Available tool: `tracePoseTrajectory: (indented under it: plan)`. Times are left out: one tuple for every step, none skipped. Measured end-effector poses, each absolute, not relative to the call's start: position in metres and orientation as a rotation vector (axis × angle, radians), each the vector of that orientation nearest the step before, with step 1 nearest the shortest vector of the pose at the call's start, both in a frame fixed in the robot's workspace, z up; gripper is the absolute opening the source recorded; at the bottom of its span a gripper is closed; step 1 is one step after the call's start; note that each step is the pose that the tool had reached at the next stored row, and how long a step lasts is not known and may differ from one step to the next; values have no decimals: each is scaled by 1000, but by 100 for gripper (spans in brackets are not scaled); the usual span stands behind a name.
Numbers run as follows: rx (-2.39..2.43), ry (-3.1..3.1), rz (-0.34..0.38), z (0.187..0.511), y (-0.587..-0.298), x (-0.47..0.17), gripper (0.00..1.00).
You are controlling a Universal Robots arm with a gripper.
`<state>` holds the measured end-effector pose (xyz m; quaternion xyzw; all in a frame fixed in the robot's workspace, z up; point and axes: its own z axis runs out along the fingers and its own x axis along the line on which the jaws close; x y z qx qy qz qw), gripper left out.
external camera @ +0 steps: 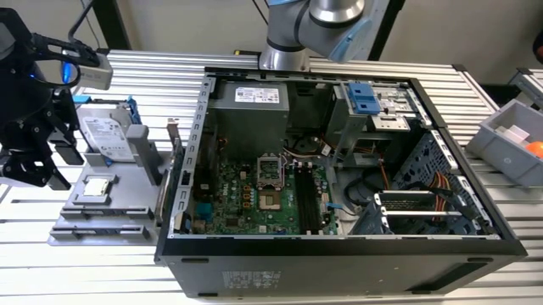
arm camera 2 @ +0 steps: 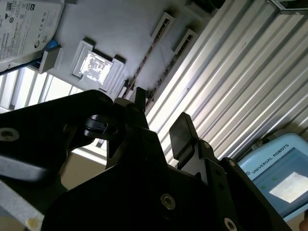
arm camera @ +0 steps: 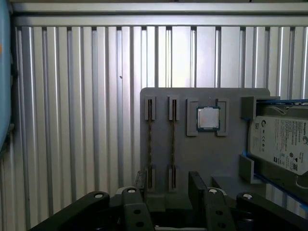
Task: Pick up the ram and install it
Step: 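Pick up the ram and move it above insertion slot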
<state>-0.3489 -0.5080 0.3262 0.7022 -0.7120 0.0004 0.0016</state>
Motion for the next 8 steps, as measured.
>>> tracePoseTrajectory:
  plan:
    - [2204,-2234,1,326,-508,-349,100]
    - [2204,-2234,1,326,-508,-349,100]
    - [2204,-2234,1,326,-508,-349,100]
    - [2204,-2234,1,325,-508,-349,100]
    - [2204,-2234,1,325,-508,-349,100]
    - [2204,-2234,1,325,-508,-349,100]
    - [2204,-2234,1,325,-508,-349,100]
    - [2204,-2234,1,324,-508,-349,100]
